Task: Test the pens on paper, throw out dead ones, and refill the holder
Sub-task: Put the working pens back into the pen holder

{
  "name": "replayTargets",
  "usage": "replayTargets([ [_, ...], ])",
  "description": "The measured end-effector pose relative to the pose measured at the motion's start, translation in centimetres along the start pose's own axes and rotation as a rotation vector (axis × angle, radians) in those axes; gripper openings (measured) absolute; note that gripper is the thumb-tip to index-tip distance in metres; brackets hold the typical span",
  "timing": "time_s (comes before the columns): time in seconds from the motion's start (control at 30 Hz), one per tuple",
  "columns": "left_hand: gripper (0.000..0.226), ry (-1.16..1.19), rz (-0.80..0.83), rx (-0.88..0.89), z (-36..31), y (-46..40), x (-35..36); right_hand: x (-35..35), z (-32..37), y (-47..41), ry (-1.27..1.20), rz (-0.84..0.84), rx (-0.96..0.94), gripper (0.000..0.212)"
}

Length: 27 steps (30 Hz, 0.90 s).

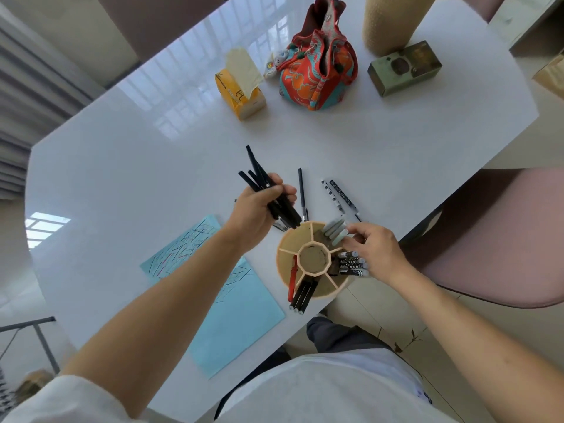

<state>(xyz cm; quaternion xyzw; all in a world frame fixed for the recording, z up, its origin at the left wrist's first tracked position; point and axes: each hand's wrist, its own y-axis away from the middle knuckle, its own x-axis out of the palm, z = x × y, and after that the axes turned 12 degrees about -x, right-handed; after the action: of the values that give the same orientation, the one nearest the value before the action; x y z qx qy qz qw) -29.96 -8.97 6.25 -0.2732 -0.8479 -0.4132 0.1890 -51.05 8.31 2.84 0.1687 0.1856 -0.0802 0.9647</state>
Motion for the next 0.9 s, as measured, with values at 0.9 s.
replayTargets([
  [0.9,0.033,-0.533,-0.360,0.284,6.9,4.3,0.3,0.1,0.7,-0.1,0.014,0.026,-0.064,0.006],
])
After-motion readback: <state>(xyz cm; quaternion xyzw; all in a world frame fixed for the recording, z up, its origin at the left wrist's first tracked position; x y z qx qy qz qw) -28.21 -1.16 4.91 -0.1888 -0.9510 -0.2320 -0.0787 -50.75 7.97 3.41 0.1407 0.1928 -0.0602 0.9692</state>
